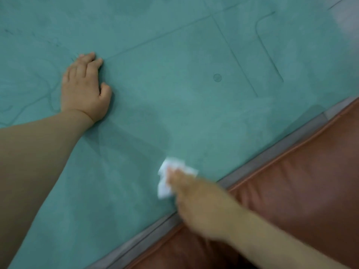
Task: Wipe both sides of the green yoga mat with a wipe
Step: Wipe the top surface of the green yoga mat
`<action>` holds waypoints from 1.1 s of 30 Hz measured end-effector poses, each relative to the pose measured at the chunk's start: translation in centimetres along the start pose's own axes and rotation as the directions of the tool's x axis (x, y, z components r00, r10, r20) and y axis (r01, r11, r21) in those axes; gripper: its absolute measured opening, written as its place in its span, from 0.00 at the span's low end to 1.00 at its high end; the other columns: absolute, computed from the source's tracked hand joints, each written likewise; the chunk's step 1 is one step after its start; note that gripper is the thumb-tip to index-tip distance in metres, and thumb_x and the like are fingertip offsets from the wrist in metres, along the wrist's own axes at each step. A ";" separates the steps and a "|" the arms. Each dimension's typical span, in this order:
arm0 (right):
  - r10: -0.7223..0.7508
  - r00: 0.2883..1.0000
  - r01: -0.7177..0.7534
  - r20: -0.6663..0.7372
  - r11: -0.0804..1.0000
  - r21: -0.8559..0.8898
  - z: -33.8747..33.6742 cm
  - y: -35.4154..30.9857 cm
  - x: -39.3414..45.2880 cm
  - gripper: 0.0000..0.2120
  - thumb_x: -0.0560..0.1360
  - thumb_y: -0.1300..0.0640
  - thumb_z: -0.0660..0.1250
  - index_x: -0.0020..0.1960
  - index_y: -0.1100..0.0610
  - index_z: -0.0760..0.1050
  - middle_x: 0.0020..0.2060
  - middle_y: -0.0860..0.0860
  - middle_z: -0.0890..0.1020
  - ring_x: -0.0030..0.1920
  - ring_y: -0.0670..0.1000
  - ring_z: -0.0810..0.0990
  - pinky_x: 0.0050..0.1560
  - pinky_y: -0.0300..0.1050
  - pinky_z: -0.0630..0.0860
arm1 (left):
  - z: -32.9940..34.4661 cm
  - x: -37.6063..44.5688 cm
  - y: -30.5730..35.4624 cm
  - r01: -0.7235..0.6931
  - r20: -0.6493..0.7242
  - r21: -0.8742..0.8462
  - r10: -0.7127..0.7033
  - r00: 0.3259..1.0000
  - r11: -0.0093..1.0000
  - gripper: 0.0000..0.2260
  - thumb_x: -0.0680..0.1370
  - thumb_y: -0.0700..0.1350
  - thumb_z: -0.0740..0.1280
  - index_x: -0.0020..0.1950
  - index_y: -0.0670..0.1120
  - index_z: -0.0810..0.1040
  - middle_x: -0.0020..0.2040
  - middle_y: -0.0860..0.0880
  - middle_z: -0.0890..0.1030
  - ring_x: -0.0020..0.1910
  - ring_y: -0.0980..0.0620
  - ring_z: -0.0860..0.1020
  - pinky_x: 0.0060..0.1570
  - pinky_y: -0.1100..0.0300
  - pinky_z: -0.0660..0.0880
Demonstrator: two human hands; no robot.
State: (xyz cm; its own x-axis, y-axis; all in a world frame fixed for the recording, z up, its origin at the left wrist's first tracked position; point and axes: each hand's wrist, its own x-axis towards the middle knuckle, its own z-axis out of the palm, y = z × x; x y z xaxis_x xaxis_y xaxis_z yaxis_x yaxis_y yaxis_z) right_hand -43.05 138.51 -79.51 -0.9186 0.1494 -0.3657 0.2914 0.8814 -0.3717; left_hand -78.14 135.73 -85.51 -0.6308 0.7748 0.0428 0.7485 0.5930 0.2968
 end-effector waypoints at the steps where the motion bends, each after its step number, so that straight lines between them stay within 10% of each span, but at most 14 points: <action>1: -0.122 0.992 0.122 0.034 0.992 -0.012 0.9 -1.9 -0.7 0.27 0.73 0.57 0.53 0.71 0.62 0.66 0.72 0.57 0.66 0.71 0.57 0.66 0.66 0.52 0.70 | 0.0 0.0 0.0 -0.003 -0.002 -0.004 0.003 1.000 1.000 0.29 0.73 0.50 0.54 0.73 0.42 0.66 0.76 0.42 0.65 0.76 0.41 0.61 0.74 0.48 0.55; 4: -0.066 0.995 0.065 -0.073 0.998 -0.013 1.2 -0.7 0.1 0.27 0.71 0.59 0.52 0.69 0.56 0.71 0.70 0.52 0.70 0.66 0.52 0.73 0.60 0.48 0.75 | 0.1 0.1 0.0 -0.013 -0.018 -0.011 0.013 1.000 1.000 0.29 0.73 0.49 0.54 0.72 0.41 0.67 0.75 0.41 0.66 0.75 0.40 0.62 0.73 0.48 0.56; 7: 0.285 0.943 -0.303 -0.170 0.949 -0.088 -0.7 7.8 0.7 0.24 0.80 0.59 0.44 0.75 0.55 0.60 0.71 0.54 0.68 0.62 0.55 0.76 0.59 0.52 0.75 | 0.2 0.1 -0.2 -0.017 -0.024 -0.004 0.017 1.000 1.000 0.28 0.73 0.49 0.55 0.72 0.41 0.68 0.74 0.41 0.67 0.74 0.40 0.63 0.73 0.47 0.57; 10: 0.549 0.799 -0.601 -0.245 0.744 -0.292 -4.4 16.8 -0.3 0.32 0.68 0.61 0.33 0.63 0.63 0.66 0.57 0.65 0.72 0.54 0.61 0.76 0.52 0.54 0.76 | 0.2 0.2 -0.1 -0.020 -0.035 -0.009 0.020 0.999 1.000 0.28 0.73 0.49 0.55 0.71 0.41 0.68 0.74 0.41 0.67 0.73 0.39 0.64 0.72 0.47 0.58; 13: 0.551 0.810 -0.576 -0.201 0.685 -0.446 -2.9 14.0 2.1 0.16 0.67 0.64 0.49 0.47 0.57 0.72 0.38 0.59 0.77 0.40 0.58 0.78 0.40 0.48 0.76 | 0.2 0.1 0.1 -0.009 -0.038 -0.018 0.008 0.999 1.000 0.27 0.73 0.48 0.55 0.71 0.42 0.68 0.74 0.41 0.67 0.73 0.40 0.64 0.72 0.48 0.58; 17: 0.320 0.941 -0.313 0.108 0.946 -0.078 3.4 3.4 3.9 0.07 0.70 0.57 0.64 0.47 0.49 0.70 0.47 0.49 0.72 0.46 0.53 0.77 0.41 0.44 0.72 | 0.1 0.1 -0.3 -0.013 -0.031 -0.012 0.013 0.999 1.000 0.27 0.73 0.48 0.55 0.71 0.41 0.68 0.74 0.41 0.67 0.74 0.40 0.64 0.73 0.46 0.58; 20: 0.255 0.966 -0.257 0.044 0.966 0.036 -1.6 3.8 3.5 0.06 0.71 0.59 0.66 0.48 0.54 0.76 0.49 0.53 0.77 0.49 0.55 0.79 0.48 0.44 0.75 | 0.1 0.1 -0.2 -0.019 -0.033 -0.026 0.018 0.999 0.999 0.27 0.73 0.48 0.56 0.71 0.41 0.68 0.74 0.41 0.67 0.73 0.39 0.64 0.73 0.46 0.59; 26: 0.803 0.594 -0.774 -0.038 0.559 -0.297 -9.7 19.1 0.9 0.12 0.71 0.61 0.68 0.53 0.65 0.76 0.47 0.61 0.76 0.47 0.62 0.76 0.47 0.49 0.74 | 0.0 0.0 0.0 -0.011 -0.037 -0.034 0.009 0.999 0.999 0.26 0.73 0.47 0.56 0.71 0.42 0.68 0.74 0.41 0.67 0.72 0.38 0.64 0.72 0.44 0.60; 33: 0.446 0.878 -0.457 0.176 0.889 0.025 -2.2 1.7 4.6 0.11 0.76 0.63 0.61 0.57 0.62 0.74 0.57 0.59 0.77 0.57 0.58 0.78 0.55 0.51 0.74 | -0.3 -0.1 0.2 -0.003 -0.035 -0.044 0.001 0.999 0.999 0.27 0.73 0.47 0.56 0.71 0.41 0.68 0.74 0.40 0.67 0.73 0.39 0.64 0.73 0.46 0.58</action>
State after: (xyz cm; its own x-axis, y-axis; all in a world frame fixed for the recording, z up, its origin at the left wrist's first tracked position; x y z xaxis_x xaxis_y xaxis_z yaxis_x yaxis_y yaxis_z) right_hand -47.39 141.66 -79.97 -0.6294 0.4454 -0.6368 0.6853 0.7045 -0.1846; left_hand -77.97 135.70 -85.20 -0.6369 0.7671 0.0768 0.7405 0.5809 0.3379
